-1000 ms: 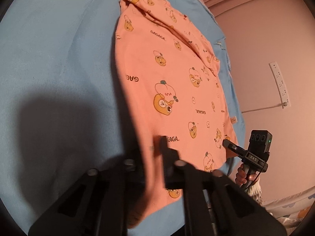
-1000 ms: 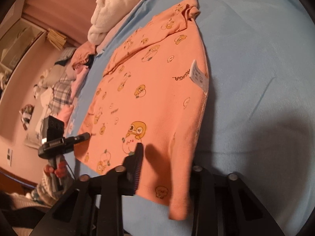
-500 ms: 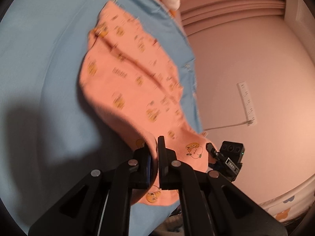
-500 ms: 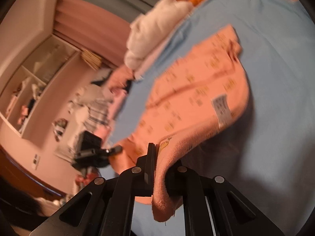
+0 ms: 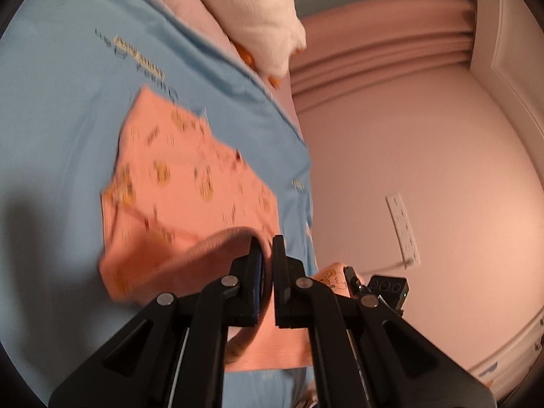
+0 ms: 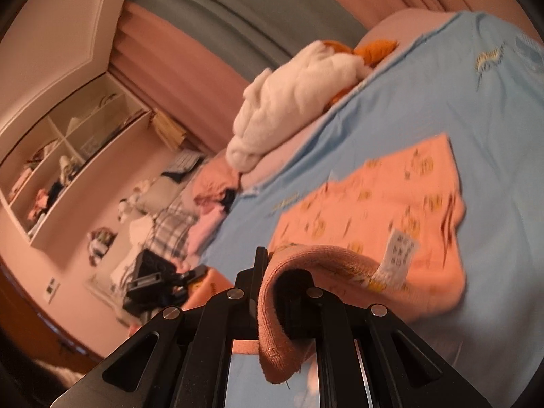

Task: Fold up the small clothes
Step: 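Lift the hem with both grippers and fold it toward the collar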

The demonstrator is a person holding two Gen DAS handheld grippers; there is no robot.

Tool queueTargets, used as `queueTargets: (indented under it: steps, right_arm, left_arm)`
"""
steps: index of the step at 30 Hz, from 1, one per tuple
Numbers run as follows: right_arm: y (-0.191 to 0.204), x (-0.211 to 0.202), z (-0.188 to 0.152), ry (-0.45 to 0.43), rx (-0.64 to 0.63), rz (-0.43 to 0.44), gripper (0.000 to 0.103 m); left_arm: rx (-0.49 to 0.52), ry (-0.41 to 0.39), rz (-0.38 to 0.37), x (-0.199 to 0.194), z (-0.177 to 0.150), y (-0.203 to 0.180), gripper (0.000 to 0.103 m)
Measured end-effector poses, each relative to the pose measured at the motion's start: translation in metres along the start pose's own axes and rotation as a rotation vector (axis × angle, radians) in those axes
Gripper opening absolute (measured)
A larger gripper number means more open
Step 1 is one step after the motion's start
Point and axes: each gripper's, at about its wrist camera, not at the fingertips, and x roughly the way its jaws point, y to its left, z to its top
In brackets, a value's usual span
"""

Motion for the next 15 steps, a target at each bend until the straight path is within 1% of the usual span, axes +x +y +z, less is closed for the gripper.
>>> queueTargets:
  steps: [1,6,8,10,11,13,14,15]
  right_arm:
    - [-0.004,0.008,0.01,-0.006,0.008,-0.026,0.01]
    - [-0.032,0.037,0.038,-0.015,0.063,-0.081,0.009]
    - [-0.044,0.053,0.049,-0.009,0.09,-0.108,0.01]
    - [-0.059,0.069,0.055,0.005,0.12,-0.147,0.01]
    - [-0.069,0.078,0.058,0.014,0.146,-0.18,0.01]
    - [-0.092,0.091,0.059,0.038,0.212,-0.242,0.01]
    - [-0.101,0.095,0.059,0.049,0.239,-0.262,0.01]
    - [-0.11,0.097,0.058,0.059,0.265,-0.279,0.01]
  left_arm:
    - [-0.011,-0.017,0.003,0.002,0.011,0.004,0.001]
    - [-0.021,-0.051,0.045,0.022,0.051,0.014,0.001]
    - [-0.025,-0.049,0.082,0.036,0.066,0.021,0.001]
    - [-0.028,-0.048,0.149,0.052,0.078,0.032,0.001]
    - [-0.04,-0.045,0.167,0.057,0.083,0.038,0.001]
    - [-0.073,-0.039,0.204,0.067,0.093,0.052,0.002]
    - [-0.086,-0.038,0.239,0.071,0.097,0.06,0.002]
    - [-0.094,-0.032,0.254,0.074,0.099,0.065,0.002]
